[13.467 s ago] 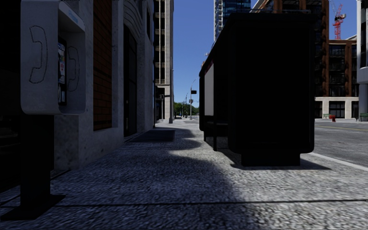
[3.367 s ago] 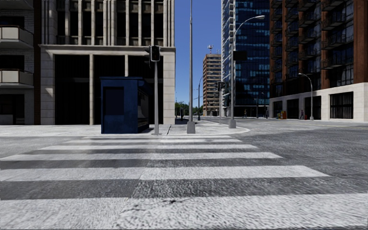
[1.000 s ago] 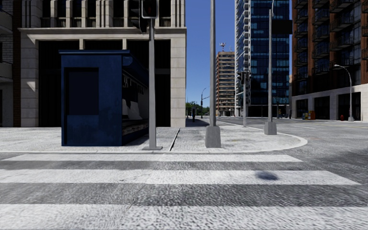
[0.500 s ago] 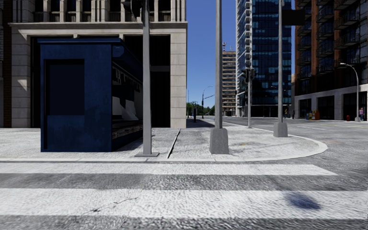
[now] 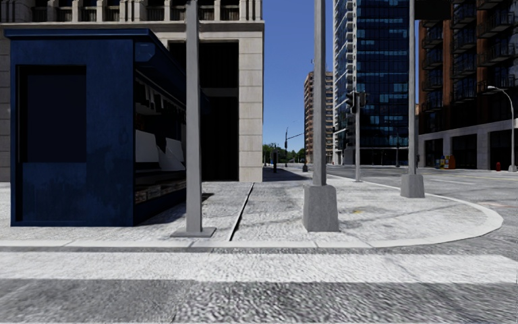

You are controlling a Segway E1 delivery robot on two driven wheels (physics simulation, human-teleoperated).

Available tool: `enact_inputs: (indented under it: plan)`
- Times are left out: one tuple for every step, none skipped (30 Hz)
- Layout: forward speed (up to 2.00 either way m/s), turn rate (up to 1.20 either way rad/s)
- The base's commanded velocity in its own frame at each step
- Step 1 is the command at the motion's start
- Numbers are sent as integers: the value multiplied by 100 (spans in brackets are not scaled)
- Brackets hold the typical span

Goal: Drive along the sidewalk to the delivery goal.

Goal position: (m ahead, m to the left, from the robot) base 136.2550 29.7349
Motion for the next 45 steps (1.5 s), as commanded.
enact_inputs:
  plan:
    - [152,0]
    - [152,0]
    - [152,0]
    - [153,0]
    - [153,0]
    - [153,0]
    - [154,0]
    - [154,0]
    - [154,0]
    - [154,0]
    - [154,0]
    - [154,0]
    - [154,7]
    - [154,7]
    - [154,11]
    - [154,12]
    - [153,7]
    - [153,7]
    - [153,0]
    - [153,0]
    - [153,0]
    - [153,0]
    - [153,0]
    - [153,0]
    - [152,0]
    - [152,0]
    - [151,0]
    - [150,13]
    - [149,34]
    - [149,34]
    - [148,40]
    - [148,36]
    - [148,0]
    - [148,0]
    - [148,0]
    - [148,0]
    - [148,0]
    - [148,0]
    - [148,0]
    - [148,0]
    - [148,0]
    - [148,0]
    - [148,0]
    - [146,0]
    - [139,-18]
